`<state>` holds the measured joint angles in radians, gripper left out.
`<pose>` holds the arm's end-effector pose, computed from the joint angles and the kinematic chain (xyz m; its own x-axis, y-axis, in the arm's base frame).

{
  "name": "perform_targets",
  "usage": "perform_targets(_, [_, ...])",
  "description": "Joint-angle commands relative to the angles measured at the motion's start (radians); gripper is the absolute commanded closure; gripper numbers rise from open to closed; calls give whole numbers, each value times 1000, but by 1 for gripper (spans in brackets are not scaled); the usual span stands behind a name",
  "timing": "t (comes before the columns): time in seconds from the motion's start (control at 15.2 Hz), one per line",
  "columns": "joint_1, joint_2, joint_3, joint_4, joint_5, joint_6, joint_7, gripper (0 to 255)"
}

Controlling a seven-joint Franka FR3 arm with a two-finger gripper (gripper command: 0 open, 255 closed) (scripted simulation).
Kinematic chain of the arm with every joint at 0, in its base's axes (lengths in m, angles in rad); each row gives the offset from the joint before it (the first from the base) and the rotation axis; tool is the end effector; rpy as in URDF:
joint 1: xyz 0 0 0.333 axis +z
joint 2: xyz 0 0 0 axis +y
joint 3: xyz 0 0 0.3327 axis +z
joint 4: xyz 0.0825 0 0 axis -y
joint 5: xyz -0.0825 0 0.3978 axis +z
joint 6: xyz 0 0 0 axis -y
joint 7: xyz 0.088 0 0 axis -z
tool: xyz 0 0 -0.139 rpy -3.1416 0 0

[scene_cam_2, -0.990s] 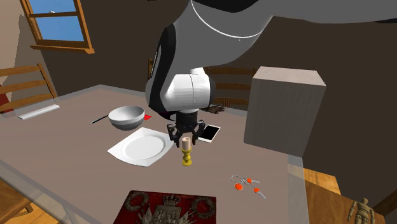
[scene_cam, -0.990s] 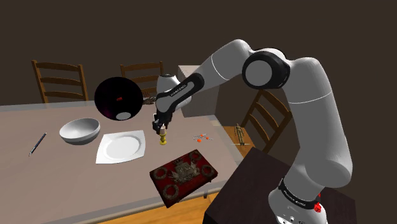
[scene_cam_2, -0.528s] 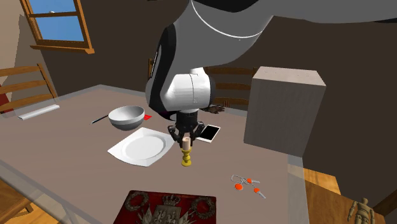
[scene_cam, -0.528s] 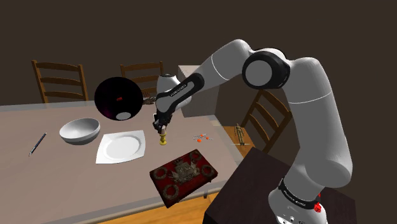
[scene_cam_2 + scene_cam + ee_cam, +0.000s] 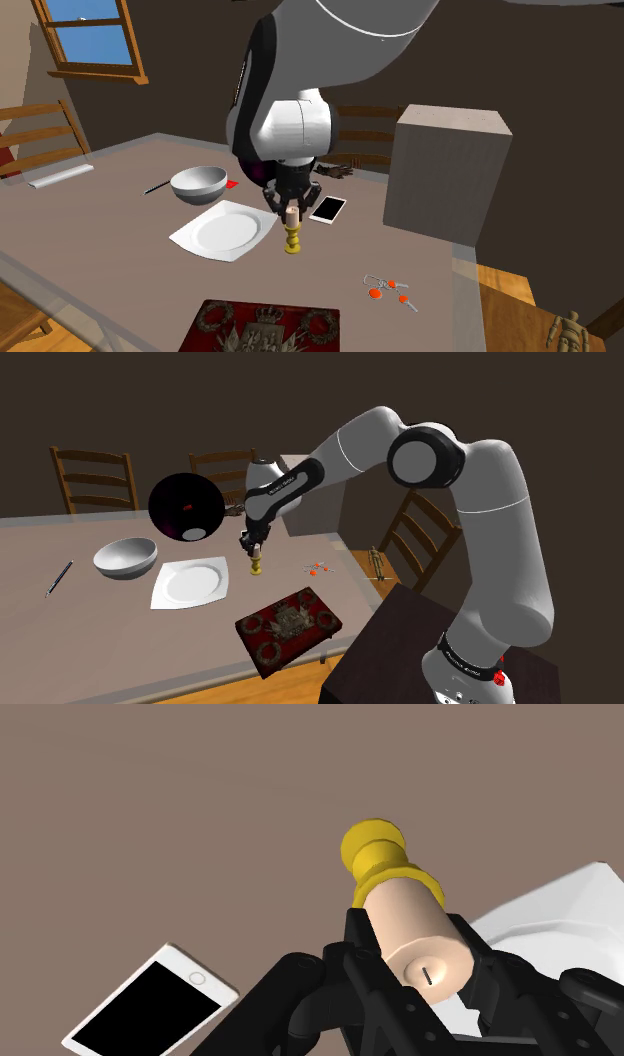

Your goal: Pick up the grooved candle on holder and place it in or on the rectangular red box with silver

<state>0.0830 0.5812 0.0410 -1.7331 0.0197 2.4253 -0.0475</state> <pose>0.6980 0.0851 0.2292 0.9829 0.1461 0.1123 0.1505 -0.9881 -0.0317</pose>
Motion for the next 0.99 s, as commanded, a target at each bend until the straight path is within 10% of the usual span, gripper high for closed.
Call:
perform_targets(0.0, [0,-16,0,4,0,-20,1,255])
perform_targets(0.92, [-2,-118,1,45,1,-163,4,255])
